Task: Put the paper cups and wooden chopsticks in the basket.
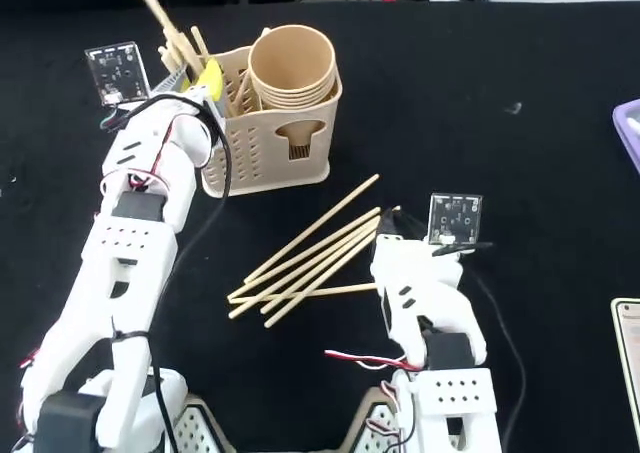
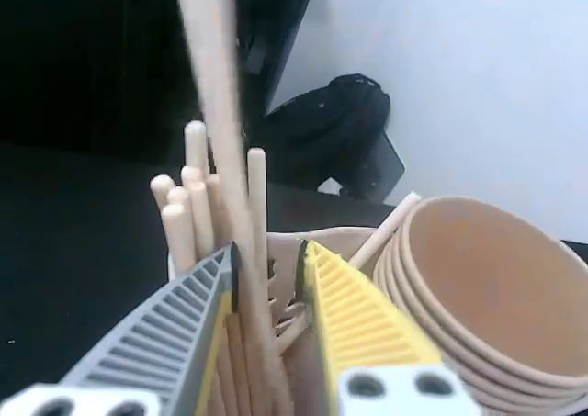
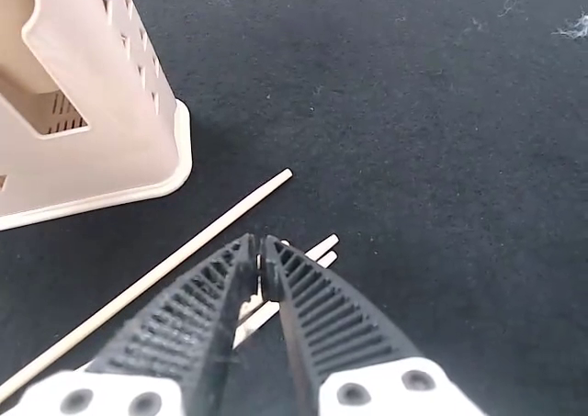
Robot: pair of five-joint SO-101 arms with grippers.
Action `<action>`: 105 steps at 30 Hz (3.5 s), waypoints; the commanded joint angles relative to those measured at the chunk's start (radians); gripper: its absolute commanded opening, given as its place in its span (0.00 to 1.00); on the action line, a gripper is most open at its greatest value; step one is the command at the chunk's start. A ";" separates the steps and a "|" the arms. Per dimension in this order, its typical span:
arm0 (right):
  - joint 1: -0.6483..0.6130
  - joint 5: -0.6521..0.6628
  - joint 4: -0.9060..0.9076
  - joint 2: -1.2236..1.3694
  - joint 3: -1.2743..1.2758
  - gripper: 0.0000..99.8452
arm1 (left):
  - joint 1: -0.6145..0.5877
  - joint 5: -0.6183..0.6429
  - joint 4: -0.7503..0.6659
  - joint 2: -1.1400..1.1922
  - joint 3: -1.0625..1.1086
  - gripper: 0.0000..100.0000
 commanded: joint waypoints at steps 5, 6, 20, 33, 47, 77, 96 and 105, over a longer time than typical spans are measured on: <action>-0.018 0.009 -0.026 -0.024 -0.002 0.02 | -0.004 -0.002 0.008 -0.012 -0.051 0.14; -0.029 0.011 -0.026 -0.024 -0.002 0.02 | -0.004 -0.002 0.037 -0.012 -0.073 0.14; -0.043 0.011 -0.023 -0.024 -0.002 0.02 | 0.228 -0.342 0.914 -0.261 -0.288 0.15; 0.095 -0.054 -0.023 -0.025 -0.018 0.02 | 0.423 -0.465 0.916 -0.087 0.097 0.23; 0.068 -0.052 -0.029 -0.025 -0.013 0.02 | 0.509 -0.474 0.729 0.230 0.122 0.23; 0.055 -0.052 -0.029 -0.025 -0.012 0.02 | 0.475 -0.600 1.162 0.269 -0.226 0.03; 0.055 -0.052 -0.029 -0.025 -0.012 0.02 | 0.251 -0.838 0.961 0.282 -0.019 0.03; 0.054 -0.052 -0.029 -0.025 -0.012 0.02 | 0.251 -0.833 0.870 0.282 0.012 0.15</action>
